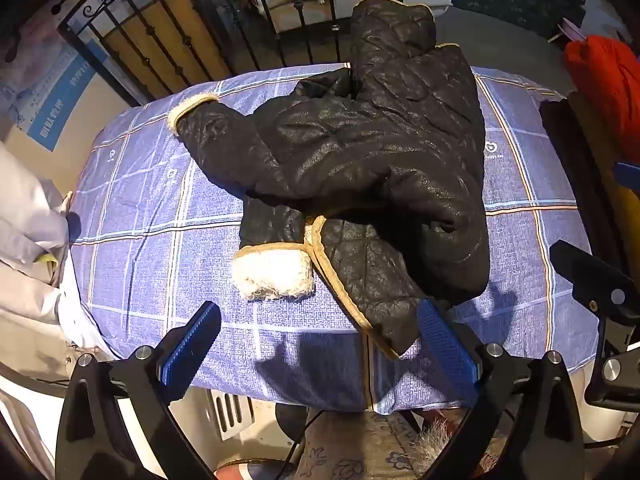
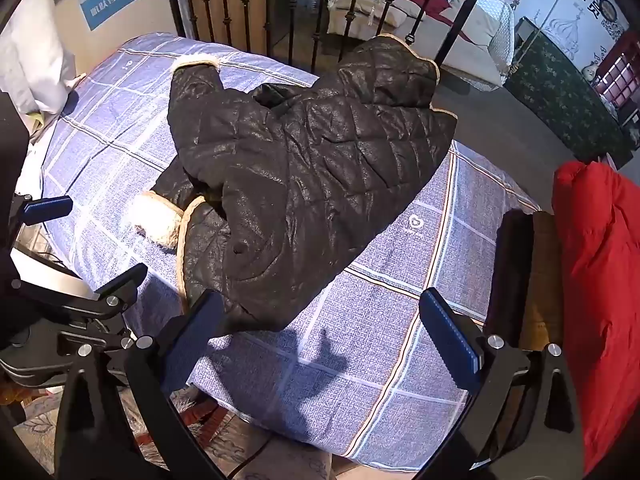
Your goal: Fold large clothes
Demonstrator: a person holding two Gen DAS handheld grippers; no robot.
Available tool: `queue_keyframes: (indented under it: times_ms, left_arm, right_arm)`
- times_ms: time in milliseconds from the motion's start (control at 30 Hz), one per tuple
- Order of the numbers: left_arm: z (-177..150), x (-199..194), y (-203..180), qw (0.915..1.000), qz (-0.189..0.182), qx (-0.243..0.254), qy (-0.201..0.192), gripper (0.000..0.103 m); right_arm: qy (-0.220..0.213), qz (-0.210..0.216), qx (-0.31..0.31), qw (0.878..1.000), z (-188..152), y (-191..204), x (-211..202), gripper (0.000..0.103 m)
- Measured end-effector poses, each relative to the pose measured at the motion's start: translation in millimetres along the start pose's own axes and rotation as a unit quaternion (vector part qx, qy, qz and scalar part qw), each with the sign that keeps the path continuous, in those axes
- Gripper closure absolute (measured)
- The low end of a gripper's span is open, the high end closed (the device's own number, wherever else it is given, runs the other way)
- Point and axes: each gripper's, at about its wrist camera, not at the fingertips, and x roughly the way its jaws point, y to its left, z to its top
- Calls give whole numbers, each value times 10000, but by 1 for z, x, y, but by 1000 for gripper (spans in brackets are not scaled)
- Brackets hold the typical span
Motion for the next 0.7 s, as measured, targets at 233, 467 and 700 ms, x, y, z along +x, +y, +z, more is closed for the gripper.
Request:
queue_keyframes:
  times_ms: [233, 467, 700]
  left_arm:
    - [-2, -3, 1, 10000, -45, -52, -37, 6]
    - [-7, 4, -2, 10000, -36, -21, 42, 6]
    - [-10, 4, -2, 10000, -40, -32, 53, 6]
  right_arm:
    - [-1, -9, 9, 10000, 0, -2, -1, 5]
    - [5, 2, 5, 10000, -4, 3, -1, 5]
    - [-2, 11, 9, 10000, -5, 4, -2, 5]
